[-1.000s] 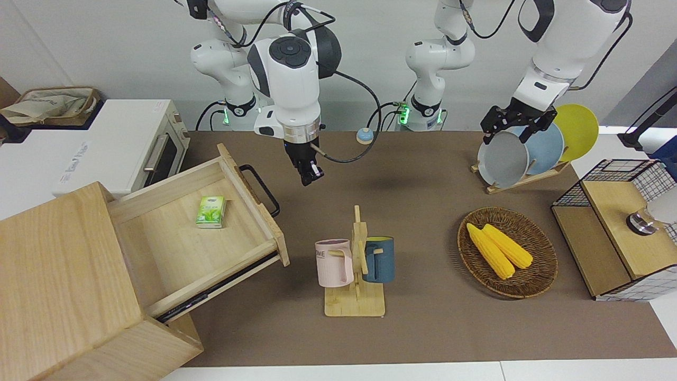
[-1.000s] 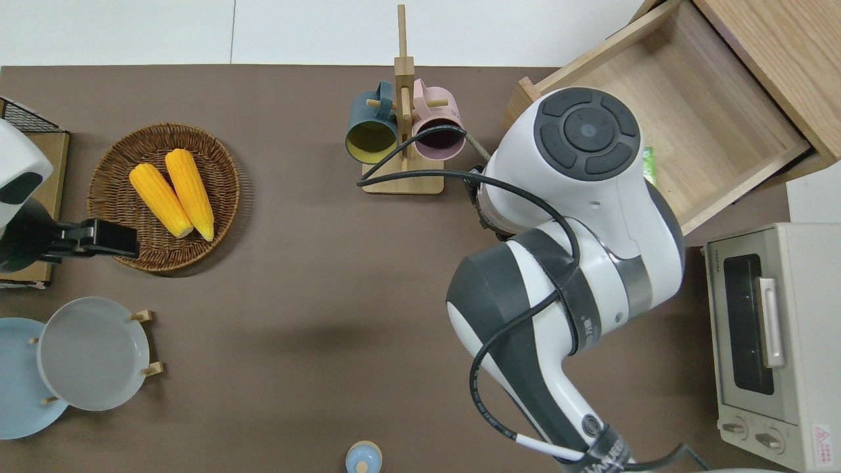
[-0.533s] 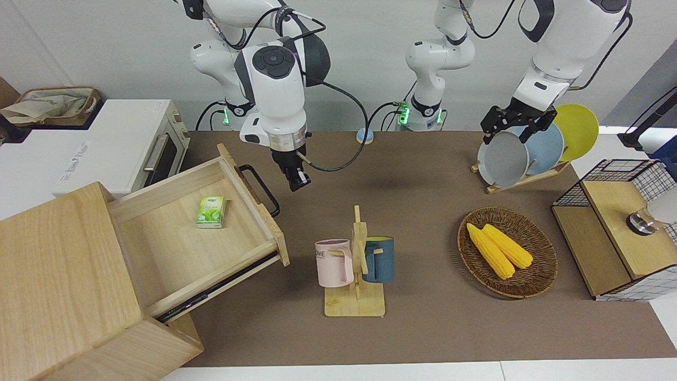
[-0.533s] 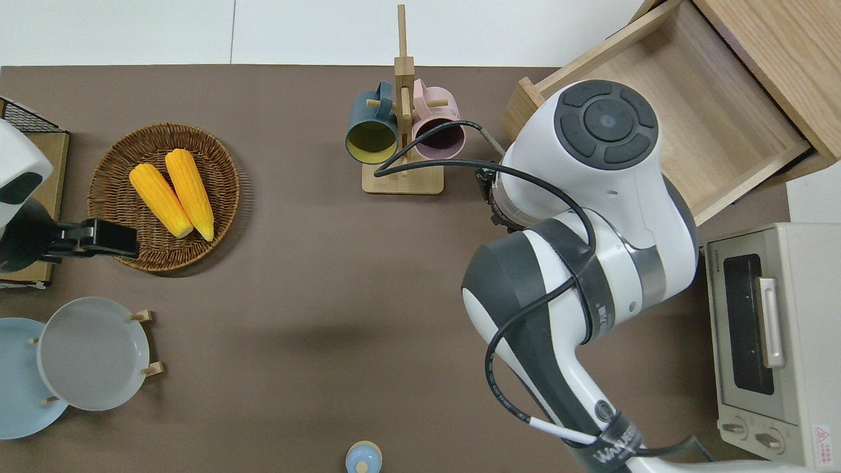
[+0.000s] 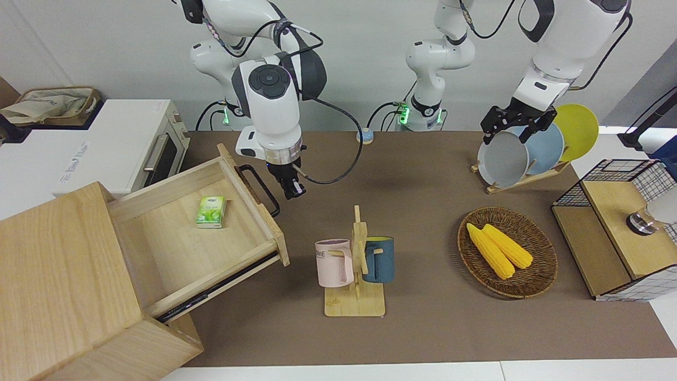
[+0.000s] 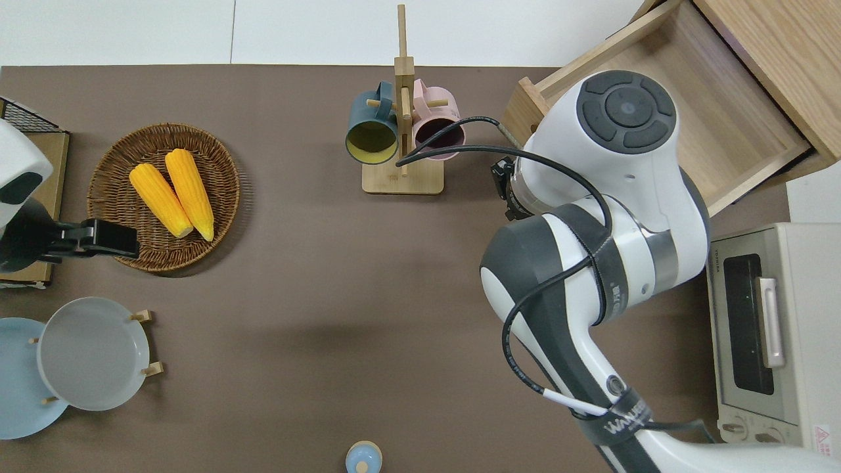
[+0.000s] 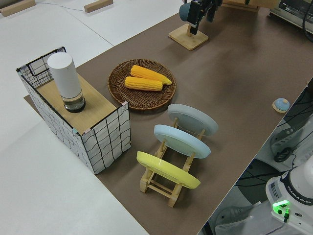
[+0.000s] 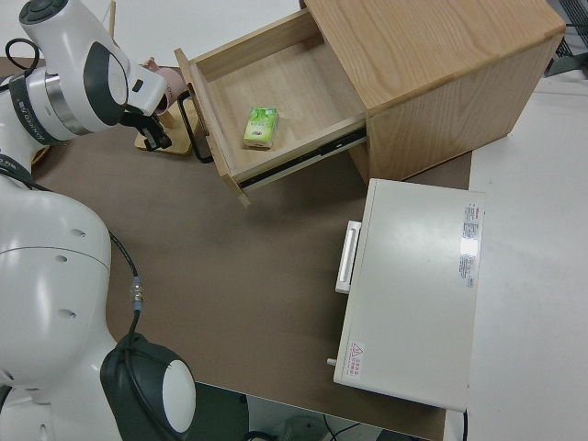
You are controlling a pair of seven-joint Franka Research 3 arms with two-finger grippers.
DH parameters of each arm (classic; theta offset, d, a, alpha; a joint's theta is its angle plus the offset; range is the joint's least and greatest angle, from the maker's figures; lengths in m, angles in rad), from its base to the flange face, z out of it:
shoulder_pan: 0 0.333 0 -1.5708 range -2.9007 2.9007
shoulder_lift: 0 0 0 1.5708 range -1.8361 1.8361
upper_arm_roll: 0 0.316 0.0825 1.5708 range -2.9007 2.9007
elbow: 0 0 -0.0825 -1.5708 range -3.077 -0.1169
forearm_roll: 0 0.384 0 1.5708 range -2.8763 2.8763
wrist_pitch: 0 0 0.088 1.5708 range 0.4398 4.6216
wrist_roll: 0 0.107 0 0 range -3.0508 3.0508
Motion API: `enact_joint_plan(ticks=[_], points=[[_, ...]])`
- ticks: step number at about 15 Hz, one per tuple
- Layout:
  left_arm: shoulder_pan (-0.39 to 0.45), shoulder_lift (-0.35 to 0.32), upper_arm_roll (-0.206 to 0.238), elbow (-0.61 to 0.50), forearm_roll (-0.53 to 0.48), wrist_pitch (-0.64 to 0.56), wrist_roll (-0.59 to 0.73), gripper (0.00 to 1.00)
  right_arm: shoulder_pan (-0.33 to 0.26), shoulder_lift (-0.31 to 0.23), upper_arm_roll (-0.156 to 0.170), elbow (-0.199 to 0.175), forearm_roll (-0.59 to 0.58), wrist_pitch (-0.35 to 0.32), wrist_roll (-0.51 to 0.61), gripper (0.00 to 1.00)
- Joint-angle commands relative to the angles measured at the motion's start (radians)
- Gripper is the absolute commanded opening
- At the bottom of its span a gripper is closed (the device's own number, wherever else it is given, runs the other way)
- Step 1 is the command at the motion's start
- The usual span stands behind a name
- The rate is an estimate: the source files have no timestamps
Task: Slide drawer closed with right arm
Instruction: 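Push the open drawer away from the robot with the right arm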
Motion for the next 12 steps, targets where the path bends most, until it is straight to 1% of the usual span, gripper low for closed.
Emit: enact_joint_plan(ticks=[1, 3, 5, 7, 9, 12], points=[[-0.006, -0.010, 0.005, -0.005, 0.011, -0.013, 0.007, 1.00, -0.029, 0.007, 0.010, -0.010, -0.011, 0.023, -0.030, 0.000], [-0.006, -0.010, 0.005, -0.005, 0.011, -0.011, 0.007, 1.00, -0.041, 0.007, 0.010, -0.010, -0.018, 0.023, -0.031, 0.000], [-0.005, -0.010, 0.005, -0.005, 0.011, -0.013, 0.007, 1.00, -0.044, 0.007, 0.010, -0.009, -0.017, 0.053, -0.030, 0.000], [-0.006, -0.010, 0.005, -0.005, 0.011, -0.011, 0.007, 1.00, -0.064, 0.008, 0.010, -0.009, -0.017, 0.058, -0.030, 0.000], [-0.005, -0.010, 0.005, -0.005, 0.011, -0.011, 0.007, 1.00, -0.072, 0.010, 0.010, -0.009, -0.017, 0.067, -0.030, 0.000], [-0.006, -0.010, 0.005, -0.005, 0.011, -0.011, 0.007, 1.00, -0.096, 0.018, 0.010, -0.006, -0.018, 0.099, -0.033, 0.000]])
